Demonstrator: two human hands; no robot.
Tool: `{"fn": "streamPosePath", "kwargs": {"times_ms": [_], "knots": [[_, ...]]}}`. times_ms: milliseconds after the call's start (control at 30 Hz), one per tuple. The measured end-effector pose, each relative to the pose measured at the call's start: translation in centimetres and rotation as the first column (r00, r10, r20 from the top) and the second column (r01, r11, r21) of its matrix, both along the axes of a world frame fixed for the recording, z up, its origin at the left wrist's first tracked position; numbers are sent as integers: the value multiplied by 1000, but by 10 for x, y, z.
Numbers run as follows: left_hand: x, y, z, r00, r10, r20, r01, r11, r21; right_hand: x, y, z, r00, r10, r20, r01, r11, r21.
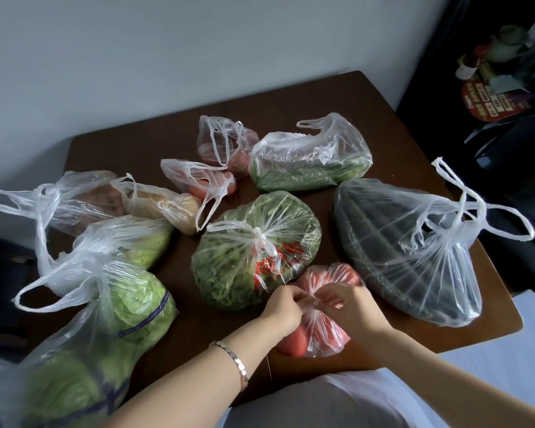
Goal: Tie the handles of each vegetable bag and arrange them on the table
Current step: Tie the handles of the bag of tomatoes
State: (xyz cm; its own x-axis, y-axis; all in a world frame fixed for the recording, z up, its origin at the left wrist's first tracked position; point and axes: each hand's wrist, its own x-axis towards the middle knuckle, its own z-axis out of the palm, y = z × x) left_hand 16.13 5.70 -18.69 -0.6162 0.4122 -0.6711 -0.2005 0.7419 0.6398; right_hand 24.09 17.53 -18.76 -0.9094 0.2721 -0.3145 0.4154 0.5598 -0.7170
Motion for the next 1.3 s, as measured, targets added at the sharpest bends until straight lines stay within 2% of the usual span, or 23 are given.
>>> {"fn": "streamPosePath", "kwargs": {"times_ms": [100, 267, 367, 500, 600, 700, 800, 867, 967, 1033, 1167, 1233, 1300], "knots": [[-1, 1, 0, 1000, 3, 9, -3, 1000, -16, -3, 2, 3, 999, 50, 6, -50, 999, -8], [-3, 0, 2, 1000, -19, -8, 19, 999, -27, -11, 8, 10, 998, -19, 59, 34, 963, -267], [-2, -1, 3, 1000, -19, -17, 19, 1000, -13, -9, 8, 6, 994, -44, 98, 73, 945, -318], [-4, -1, 4, 1000, -1, 16, 1, 1000, -28, -9, 3, 2, 998, -45, 33, 52, 968, -245], [-6, -1, 4, 998, 27, 57, -26, 1000, -13, -8, 2, 0, 1000, 5, -25, -8, 992, -128], [-6, 0, 5, 994, 56, 97, -56, 998, 1, -6, 7, -1, 979, 185, -81, -182, 982, 48], [-6, 1, 7, 996, 18, 87, -18, 1000, 5, -6, 12, -1, 935, 355, 9, -349, 914, 205], [-6, 1, 8, 998, -67, 3, 67, 997, -25, -6, 11, 1, 917, 399, 6, -380, 870, 314], [-9, 0, 9, 933, -253, -258, 205, 958, -199, -2, 12, 0, 890, 455, 13, -409, 788, 460], [-14, -3, 7, 893, -303, -334, 226, 941, -250, 1, 13, 0, 888, 458, 37, -415, 763, 496], [-18, -4, 2, 868, -367, -333, 249, 904, -346, 4, 12, 6, 880, 471, 67, -451, 782, 430], [-18, -1, 4, 879, -364, -308, 239, 896, -375, 2, 12, 11, 887, 428, 172, -461, 810, 364], [-23, 6, 10, 858, -420, -297, 287, 870, -401, -2, 17, 18, 895, 347, 281, -415, 877, 242]]}}
